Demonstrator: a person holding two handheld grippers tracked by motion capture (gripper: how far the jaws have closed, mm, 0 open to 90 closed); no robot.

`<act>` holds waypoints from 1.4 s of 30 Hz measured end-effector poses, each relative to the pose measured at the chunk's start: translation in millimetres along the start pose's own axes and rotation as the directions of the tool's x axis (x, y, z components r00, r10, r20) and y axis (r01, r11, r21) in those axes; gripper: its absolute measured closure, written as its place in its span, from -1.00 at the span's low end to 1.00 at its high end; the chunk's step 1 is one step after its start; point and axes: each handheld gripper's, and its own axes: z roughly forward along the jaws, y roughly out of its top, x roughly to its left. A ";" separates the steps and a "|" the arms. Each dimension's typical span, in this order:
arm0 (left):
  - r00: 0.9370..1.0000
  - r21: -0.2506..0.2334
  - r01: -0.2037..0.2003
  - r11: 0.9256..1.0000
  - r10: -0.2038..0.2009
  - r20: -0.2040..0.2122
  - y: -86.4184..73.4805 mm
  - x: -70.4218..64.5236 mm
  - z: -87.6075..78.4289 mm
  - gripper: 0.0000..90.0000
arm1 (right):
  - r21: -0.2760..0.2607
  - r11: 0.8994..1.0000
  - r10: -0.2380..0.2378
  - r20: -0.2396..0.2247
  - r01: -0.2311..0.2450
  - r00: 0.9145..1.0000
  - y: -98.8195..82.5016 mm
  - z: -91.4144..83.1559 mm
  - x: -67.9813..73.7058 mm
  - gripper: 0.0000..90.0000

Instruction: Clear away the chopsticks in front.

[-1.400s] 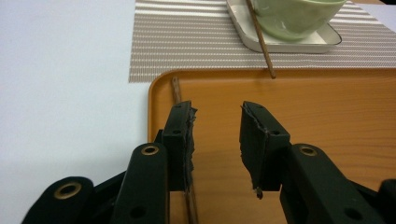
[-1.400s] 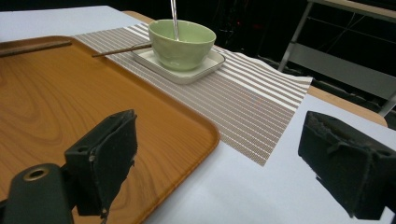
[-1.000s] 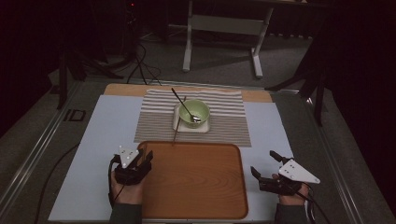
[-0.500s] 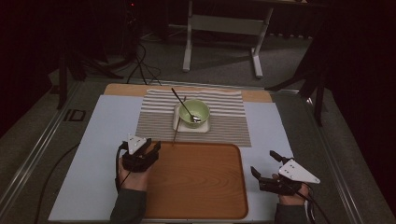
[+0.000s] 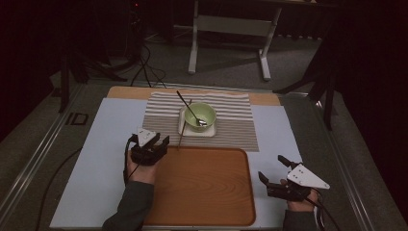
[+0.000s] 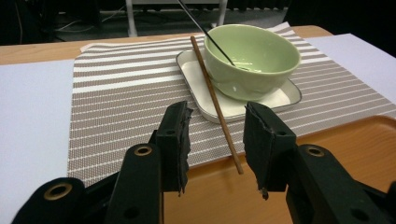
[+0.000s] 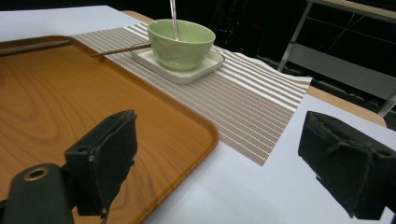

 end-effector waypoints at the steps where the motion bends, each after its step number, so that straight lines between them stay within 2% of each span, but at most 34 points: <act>1: 1.000 -0.003 0.001 1.000 -0.001 0.002 0.8 0.5 1.8 0.36 | 0.000 1.000 0.000 0.000 0.000 1.000 0.0 0.0 0.0 -0.75; 8: 1.000 0.002 -0.012 1.000 0.012 0.007 9.0 3.0 13.3 0.36 | 0.001 1.000 0.002 0.000 -0.002 1.000 0.0 0.0 0.0 -0.75; 15: 1.000 -0.005 -0.016 1.000 0.016 -0.008 14.9 4.4 22.2 0.36 | 0.001 1.000 0.002 0.000 -0.002 1.000 0.0 0.1 -0.4 -0.75; 33: 1.000 0.051 -0.015 0.999 0.016 -0.012 21.3 9.4 53.1 0.34 | 0.002 1.000 0.002 -0.003 -0.002 1.000 -0.2 0.7 -0.5 -0.75; 42: 0.999 0.081 -0.033 0.996 0.034 -0.014 21.4 10.0 66.9 0.32 | 0.001 1.000 0.003 -0.002 -0.003 1.000 -0.2 0.8 -0.6 -0.75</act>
